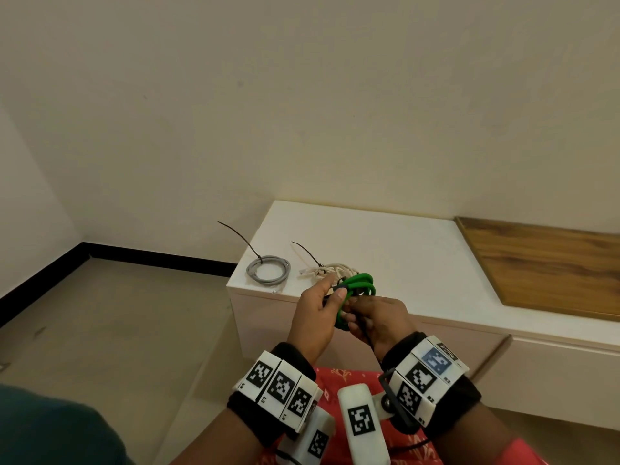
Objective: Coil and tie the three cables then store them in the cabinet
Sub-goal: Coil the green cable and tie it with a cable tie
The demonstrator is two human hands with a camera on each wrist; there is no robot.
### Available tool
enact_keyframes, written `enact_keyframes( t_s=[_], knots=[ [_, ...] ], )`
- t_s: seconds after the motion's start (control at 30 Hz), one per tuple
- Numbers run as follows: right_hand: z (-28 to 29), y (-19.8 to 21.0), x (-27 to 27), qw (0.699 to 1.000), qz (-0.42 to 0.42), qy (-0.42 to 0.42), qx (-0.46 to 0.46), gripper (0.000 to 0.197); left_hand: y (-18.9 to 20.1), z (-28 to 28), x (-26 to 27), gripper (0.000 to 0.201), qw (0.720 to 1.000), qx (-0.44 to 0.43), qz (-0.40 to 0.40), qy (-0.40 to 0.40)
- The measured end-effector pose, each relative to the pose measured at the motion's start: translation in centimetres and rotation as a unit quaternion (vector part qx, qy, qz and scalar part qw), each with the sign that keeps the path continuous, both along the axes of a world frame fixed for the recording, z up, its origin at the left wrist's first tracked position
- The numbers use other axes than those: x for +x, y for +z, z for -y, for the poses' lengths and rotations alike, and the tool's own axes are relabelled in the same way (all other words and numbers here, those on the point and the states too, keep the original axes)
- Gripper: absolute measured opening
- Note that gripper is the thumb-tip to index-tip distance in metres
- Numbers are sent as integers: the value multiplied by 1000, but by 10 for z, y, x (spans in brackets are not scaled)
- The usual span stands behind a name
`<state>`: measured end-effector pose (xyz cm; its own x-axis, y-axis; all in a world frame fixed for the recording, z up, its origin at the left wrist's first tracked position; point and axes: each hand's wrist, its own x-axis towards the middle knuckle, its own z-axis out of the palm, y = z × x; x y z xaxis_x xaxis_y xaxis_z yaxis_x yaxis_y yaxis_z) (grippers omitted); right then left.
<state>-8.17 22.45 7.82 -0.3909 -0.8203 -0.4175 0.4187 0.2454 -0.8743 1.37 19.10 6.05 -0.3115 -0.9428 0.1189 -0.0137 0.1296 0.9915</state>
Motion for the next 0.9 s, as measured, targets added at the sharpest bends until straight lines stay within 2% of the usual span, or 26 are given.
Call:
enact_keyframes(
  t_s=[0.23, 0.4, 0.53, 0.67, 0.8, 0.9],
  knots=[
    [2, 0, 5, 997, 75, -16, 21, 24, 0, -1, 3, 28, 1000, 5, -19, -20],
    [-4, 0, 2, 996, 79, 7, -38, 13, 4, 3, 7, 26, 1000, 3, -29, 2],
    [-12, 4, -3, 990, -44, 87, -103, 12, 9, 11, 17, 24, 997, 42, -56, 22],
    [-22, 11, -7, 954, -157, 190, -170, 26, 19, 19, 25, 24, 993, 93, -76, 18],
    [-28, 21, -10, 899, -290, 198, -261, 28, 28, 25, 33, 25, 984, 148, -97, 7],
    [-33, 30, -8, 863, -338, 185, -326, 8, 33, 25, 37, 26, 979, 178, -96, -23]
  ],
)
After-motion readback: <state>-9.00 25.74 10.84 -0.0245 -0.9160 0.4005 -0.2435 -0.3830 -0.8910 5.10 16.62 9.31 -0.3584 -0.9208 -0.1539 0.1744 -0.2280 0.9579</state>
